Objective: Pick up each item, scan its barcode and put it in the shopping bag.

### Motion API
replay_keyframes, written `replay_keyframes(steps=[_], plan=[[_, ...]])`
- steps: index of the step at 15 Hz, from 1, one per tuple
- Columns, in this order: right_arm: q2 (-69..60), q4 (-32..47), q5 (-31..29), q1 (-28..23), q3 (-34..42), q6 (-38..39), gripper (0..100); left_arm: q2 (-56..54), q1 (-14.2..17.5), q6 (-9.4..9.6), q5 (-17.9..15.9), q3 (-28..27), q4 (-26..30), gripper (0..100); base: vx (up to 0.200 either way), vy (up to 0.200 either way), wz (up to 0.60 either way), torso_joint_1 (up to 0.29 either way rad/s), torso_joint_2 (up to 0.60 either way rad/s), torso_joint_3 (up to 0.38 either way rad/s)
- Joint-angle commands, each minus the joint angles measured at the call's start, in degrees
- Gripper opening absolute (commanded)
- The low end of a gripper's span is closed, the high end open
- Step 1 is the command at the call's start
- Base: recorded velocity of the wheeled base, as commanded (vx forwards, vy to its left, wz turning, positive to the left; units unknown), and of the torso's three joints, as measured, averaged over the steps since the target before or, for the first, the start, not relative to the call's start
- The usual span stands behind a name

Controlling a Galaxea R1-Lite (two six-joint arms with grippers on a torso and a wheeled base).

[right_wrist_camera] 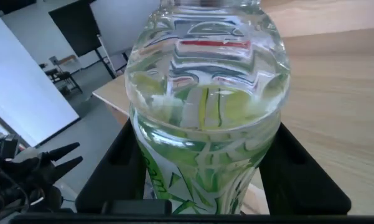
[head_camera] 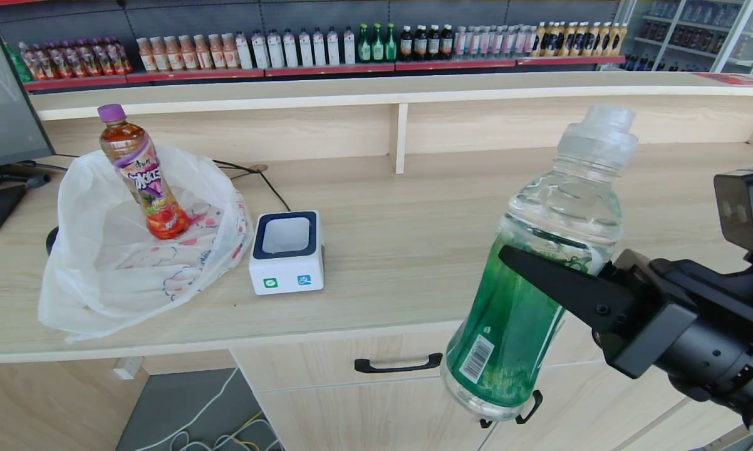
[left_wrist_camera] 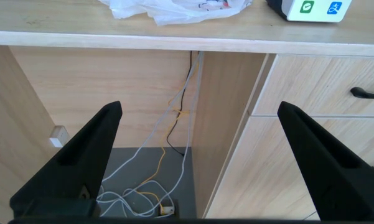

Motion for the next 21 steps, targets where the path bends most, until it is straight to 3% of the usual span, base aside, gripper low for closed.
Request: replay_keyframes(steps=[1, 5, 8, 14, 21], plan=[[3.2, -0.1, 5.7, -1.1, -2.5, 1.9, 0, 0.0, 0.0, 0.02, 0.0, 0.0, 0.0, 100, 0.0, 0.0, 0.0, 0.0, 0.0, 0.0], [7.9, -0.3, 17.1, -4.6, -8.0, 4.1, 0, 0.0, 0.0, 0.02, 0.0, 0.0, 0.0, 100, 0.0, 0.0, 0.0, 0.0, 0.0, 0.0], [8.5, -0.3, 21.7, -6.2, -10.1, 7.6, 0, 0.0, 0.0, 0.02, 0.0, 0.0, 0.0, 100, 0.0, 0.0, 0.0, 0.0, 0.0, 0.0], [9.8, -0.3, 37.7, -14.7, -16.7, 16.5, 0, 0.0, 0.0, 0.02, 0.0, 0.0, 0.0, 100, 0.0, 0.0, 0.0, 0.0, 0.0, 0.0], [11.5, -0.3, 38.6, -16.2, -26.9, 25.8, 0, 0.0, 0.0, 0.02, 0.1, 0.0, 0.0, 100, 0.0, 0.0, 0.0, 0.0, 0.0, 0.0]])
